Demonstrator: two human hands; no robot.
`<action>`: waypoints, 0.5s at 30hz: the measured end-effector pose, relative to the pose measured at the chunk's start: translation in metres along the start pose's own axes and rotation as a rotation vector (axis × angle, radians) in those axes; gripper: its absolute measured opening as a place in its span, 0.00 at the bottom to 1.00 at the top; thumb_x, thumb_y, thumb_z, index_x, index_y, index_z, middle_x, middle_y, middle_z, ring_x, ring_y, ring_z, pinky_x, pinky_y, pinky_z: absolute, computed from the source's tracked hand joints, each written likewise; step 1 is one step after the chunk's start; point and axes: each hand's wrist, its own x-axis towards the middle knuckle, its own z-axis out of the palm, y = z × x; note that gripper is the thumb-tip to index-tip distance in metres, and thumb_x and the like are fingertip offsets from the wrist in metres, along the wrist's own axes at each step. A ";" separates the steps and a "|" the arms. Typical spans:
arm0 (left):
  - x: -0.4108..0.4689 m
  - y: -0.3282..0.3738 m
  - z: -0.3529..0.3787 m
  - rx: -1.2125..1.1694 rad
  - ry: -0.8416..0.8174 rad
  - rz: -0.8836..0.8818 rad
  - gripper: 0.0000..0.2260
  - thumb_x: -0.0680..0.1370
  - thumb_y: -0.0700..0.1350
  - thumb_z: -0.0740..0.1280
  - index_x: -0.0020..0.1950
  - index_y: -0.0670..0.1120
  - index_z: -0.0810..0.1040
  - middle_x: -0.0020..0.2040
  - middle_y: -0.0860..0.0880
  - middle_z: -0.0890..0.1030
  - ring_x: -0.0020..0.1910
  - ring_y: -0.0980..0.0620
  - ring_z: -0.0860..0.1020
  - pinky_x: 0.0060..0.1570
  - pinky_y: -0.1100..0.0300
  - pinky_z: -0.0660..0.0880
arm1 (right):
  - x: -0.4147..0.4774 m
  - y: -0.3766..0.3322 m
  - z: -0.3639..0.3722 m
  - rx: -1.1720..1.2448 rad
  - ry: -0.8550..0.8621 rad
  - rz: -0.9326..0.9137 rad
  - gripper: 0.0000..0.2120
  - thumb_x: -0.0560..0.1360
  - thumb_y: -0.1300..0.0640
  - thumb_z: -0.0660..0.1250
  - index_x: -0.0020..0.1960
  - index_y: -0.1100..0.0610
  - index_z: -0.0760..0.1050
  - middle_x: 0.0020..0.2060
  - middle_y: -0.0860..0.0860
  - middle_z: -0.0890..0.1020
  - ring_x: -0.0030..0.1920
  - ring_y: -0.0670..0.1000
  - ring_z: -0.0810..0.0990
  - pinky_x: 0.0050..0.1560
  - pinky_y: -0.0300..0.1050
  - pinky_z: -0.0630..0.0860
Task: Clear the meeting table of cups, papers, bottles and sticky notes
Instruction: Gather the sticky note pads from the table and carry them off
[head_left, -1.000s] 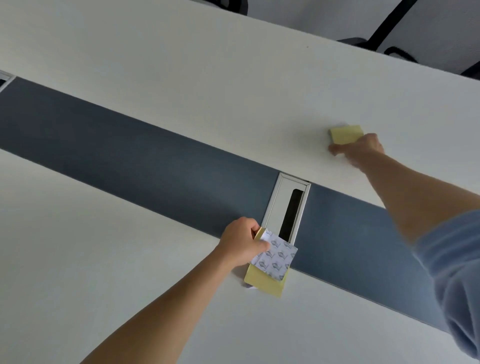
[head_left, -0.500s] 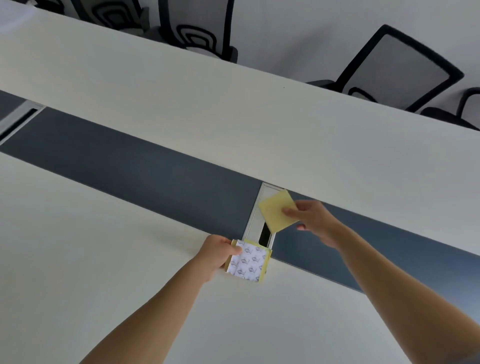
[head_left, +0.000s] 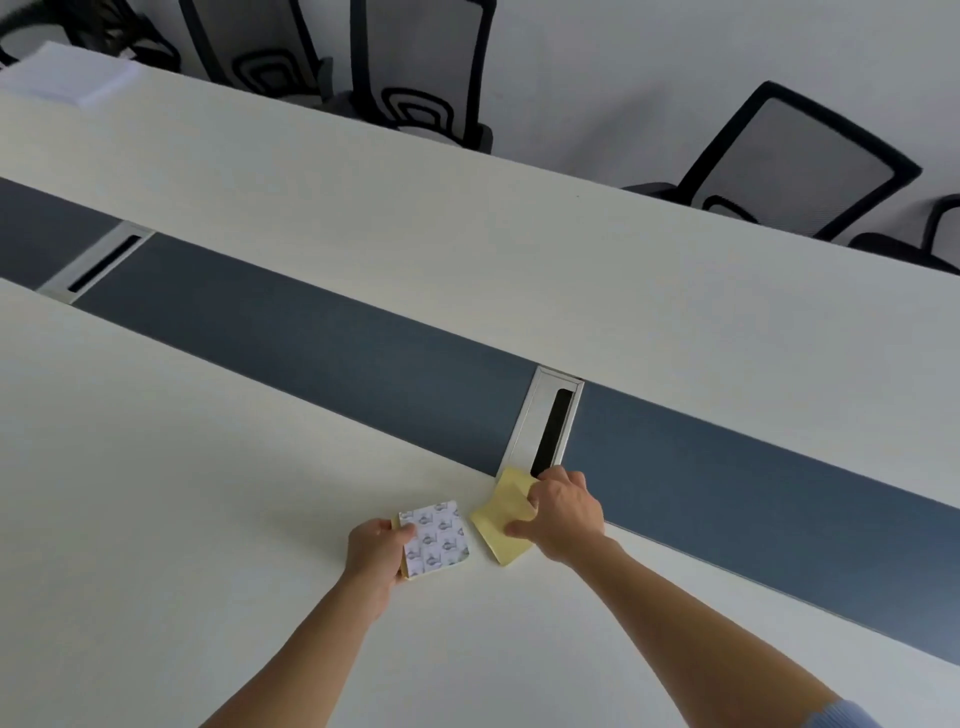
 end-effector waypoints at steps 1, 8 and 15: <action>-0.002 -0.002 -0.006 -0.012 0.009 0.004 0.05 0.77 0.34 0.67 0.41 0.39 0.76 0.41 0.39 0.82 0.43 0.39 0.81 0.53 0.40 0.78 | 0.001 -0.003 -0.001 -0.007 0.013 0.006 0.28 0.68 0.36 0.72 0.59 0.53 0.79 0.60 0.48 0.73 0.60 0.52 0.69 0.52 0.46 0.76; -0.019 -0.016 -0.027 -0.099 -0.074 0.000 0.02 0.77 0.34 0.65 0.46 0.39 0.75 0.48 0.38 0.82 0.50 0.37 0.81 0.55 0.42 0.77 | -0.006 -0.009 -0.002 0.297 0.115 0.098 0.14 0.71 0.52 0.73 0.52 0.58 0.77 0.54 0.51 0.70 0.45 0.54 0.77 0.45 0.48 0.79; -0.040 -0.032 -0.045 -0.146 -0.120 0.018 0.04 0.78 0.33 0.64 0.52 0.37 0.74 0.51 0.36 0.81 0.52 0.37 0.81 0.42 0.51 0.79 | -0.031 0.002 0.000 0.493 0.071 0.226 0.10 0.68 0.57 0.74 0.43 0.59 0.76 0.39 0.52 0.78 0.36 0.51 0.74 0.33 0.44 0.72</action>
